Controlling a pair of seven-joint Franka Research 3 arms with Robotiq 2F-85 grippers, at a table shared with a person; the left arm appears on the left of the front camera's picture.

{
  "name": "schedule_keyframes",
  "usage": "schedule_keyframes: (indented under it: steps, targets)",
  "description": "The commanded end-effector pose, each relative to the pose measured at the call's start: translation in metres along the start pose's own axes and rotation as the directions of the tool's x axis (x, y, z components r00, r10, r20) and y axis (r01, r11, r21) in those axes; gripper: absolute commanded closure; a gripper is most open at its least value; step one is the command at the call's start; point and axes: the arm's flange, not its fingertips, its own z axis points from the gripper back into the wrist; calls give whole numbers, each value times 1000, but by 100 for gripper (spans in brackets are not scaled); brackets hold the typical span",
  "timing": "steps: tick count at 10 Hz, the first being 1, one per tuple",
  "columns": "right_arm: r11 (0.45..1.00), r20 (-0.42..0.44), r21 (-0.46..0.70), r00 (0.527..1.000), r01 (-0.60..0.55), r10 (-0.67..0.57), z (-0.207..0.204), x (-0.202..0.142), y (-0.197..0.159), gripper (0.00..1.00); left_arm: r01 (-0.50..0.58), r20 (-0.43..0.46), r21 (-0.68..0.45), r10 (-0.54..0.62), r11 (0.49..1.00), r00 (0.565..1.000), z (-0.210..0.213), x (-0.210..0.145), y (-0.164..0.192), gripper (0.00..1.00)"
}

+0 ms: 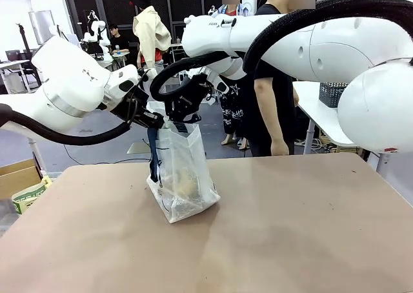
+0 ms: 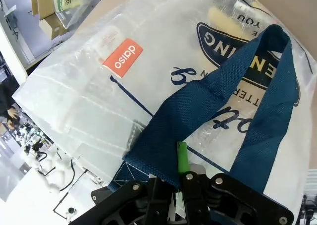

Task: Transfer purchased items from the store into the shopping bag.
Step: Move the Reusable shopping bag to the right side of the table.

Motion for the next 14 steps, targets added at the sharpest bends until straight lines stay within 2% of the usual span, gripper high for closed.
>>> schedule_keyframes:
  steps: [1, 2, 3, 5, 10, 13, 14]
  targets:
    - [1000, -1, 7, 1000, -9, 9, 2, -3, 4, 100, 14, 14, -34, -13, 999, 1000, 1, -2, 0, 100]
    - [1000, -1, 7, 1000, -9, 9, 2, -3, 4, 100, -12, 19, -29, 13, 1000, 1000, 2, -5, 2, 100]
    - [1000, -1, 7, 1000, -9, 9, 2, -3, 4, 100, -7, 24, -39, 8, 999, 1000, 2, -4, 2, 93]
    - [1000, -1, 7, 1000, -9, 9, 2, -3, 4, 100, -34, 24, -58, 35, 998, 999, 2, -3, -1, 55]
    - [1000, 8, -15, 1000, -8, 8, -2, -2, 2, 100, -179, 17, -83, 181, 980, 983, 10, 0, -12, 55]
    - [1000, 10, -23, 1000, -10, 11, -2, -1, 2, 100, -315, 26, -122, 320, 941, 947, 15, 7, -13, 55]
    - [1000, 8, -24, 1000, -11, 11, -2, -1, 2, 100, -303, 48, -136, 312, 943, 949, 15, 8, -14, 55]
